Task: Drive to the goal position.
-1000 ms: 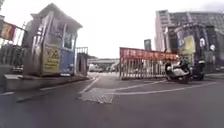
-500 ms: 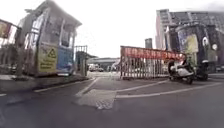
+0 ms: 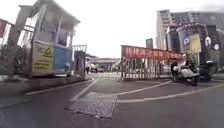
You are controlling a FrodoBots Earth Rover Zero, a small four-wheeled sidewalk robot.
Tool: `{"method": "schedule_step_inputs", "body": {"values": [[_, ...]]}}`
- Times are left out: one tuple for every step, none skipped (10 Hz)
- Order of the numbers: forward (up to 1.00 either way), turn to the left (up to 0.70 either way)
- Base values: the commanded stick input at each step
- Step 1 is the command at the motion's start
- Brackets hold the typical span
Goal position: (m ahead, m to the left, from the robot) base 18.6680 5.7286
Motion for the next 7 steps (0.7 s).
{"method": "schedule_step_inputs", "body": {"values": [[0.45, 0.0], [0.45, 0.0], [0.45, 0.0], [0.45, 0.0], [0.45, 0.0], [0.45, 0.0], [0.45, 0.0]]}}
